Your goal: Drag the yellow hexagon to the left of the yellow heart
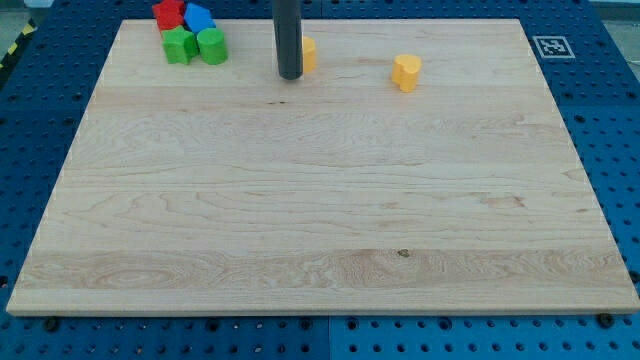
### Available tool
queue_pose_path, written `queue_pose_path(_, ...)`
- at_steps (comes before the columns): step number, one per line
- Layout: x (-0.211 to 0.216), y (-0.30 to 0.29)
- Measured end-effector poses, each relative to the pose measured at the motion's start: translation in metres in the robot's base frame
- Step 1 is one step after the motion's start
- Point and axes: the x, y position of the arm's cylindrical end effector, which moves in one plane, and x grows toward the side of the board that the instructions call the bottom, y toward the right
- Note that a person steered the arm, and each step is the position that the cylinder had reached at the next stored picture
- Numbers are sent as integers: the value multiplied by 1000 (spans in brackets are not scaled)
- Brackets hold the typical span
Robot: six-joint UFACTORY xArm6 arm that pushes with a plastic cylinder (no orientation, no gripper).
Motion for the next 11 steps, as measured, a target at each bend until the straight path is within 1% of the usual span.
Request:
queue_pose_path(1,-13,-11)
queue_pose_path(3,-26,-12)
queue_pose_path(4,-54,-12)
queue_pose_path(5,-60,-12)
queue_pose_path(6,-45,-6)
queue_pose_path(8,-35,38)
queue_pose_path(9,-14,47)
queue_pose_path(10,-6,54)
queue_pose_path(11,-6,83)
